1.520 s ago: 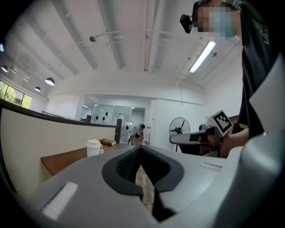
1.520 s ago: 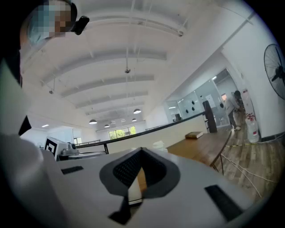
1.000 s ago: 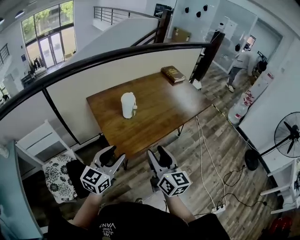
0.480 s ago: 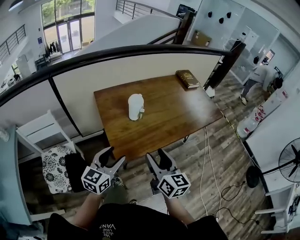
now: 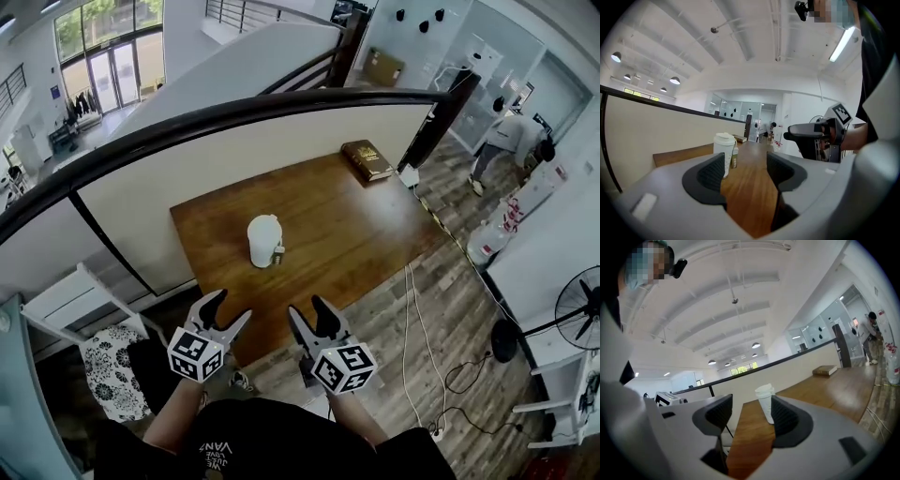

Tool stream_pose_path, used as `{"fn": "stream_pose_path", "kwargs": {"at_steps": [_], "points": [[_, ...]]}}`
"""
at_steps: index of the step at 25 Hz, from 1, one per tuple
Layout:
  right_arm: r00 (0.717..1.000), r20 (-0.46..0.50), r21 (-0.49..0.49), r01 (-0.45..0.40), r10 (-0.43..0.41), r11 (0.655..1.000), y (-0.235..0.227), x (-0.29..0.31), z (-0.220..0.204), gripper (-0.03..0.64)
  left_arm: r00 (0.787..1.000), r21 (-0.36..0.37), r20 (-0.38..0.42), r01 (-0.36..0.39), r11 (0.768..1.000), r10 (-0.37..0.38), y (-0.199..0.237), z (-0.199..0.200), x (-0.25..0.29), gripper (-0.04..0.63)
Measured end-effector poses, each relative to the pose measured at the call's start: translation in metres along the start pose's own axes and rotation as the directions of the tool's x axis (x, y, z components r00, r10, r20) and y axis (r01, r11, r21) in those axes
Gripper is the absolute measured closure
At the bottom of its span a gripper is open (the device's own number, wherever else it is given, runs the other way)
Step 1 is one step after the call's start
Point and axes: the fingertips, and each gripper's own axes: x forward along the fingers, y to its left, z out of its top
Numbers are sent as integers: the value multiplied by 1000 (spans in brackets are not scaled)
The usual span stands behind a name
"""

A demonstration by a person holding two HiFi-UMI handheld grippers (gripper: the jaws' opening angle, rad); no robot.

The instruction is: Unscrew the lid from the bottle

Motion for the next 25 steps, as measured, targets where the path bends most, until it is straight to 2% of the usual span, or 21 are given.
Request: {"fn": "stream_pose_path", "kwargs": {"at_steps": [10, 14, 18, 25], "points": [[997, -4, 12, 74, -74, 997, -26, 55, -5, 391, 991, 37, -81, 109, 993, -106, 51, -12, 55, 324], [997, -30, -20, 69, -70, 997, -40, 73, -11, 391, 989, 43, -100, 114, 993, -109, 67, -23, 76, 319], [998, -62, -63, 19, -23, 998, -56, 87, -9, 391, 988, 40, -126, 98, 994, -92, 69, -35, 100, 296], [980, -144, -98, -155, 140, 983, -69, 128, -8, 390, 992, 73, -126, 21, 997, -11, 88, -42, 135, 280]]}}
